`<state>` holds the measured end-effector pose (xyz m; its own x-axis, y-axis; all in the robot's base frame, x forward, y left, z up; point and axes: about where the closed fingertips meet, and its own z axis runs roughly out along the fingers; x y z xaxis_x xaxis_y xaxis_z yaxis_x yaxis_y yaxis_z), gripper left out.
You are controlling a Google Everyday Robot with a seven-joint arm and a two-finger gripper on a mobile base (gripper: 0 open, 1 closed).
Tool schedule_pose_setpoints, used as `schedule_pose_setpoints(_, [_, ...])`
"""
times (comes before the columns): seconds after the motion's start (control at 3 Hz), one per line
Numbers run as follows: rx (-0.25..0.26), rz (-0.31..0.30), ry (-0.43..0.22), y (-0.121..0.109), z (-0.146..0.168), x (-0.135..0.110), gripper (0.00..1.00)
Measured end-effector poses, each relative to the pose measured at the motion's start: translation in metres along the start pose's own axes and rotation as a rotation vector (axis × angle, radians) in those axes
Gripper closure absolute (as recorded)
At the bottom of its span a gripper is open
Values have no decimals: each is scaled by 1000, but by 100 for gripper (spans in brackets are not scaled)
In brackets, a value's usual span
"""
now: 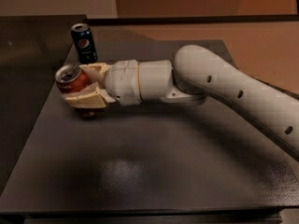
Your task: Place coke can upright
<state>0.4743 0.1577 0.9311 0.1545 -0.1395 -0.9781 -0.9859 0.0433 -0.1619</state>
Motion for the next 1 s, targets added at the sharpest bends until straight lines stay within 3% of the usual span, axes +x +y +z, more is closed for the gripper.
schedule_pose_setpoints(1.0, [5,75,-36,-1,-6,23,100])
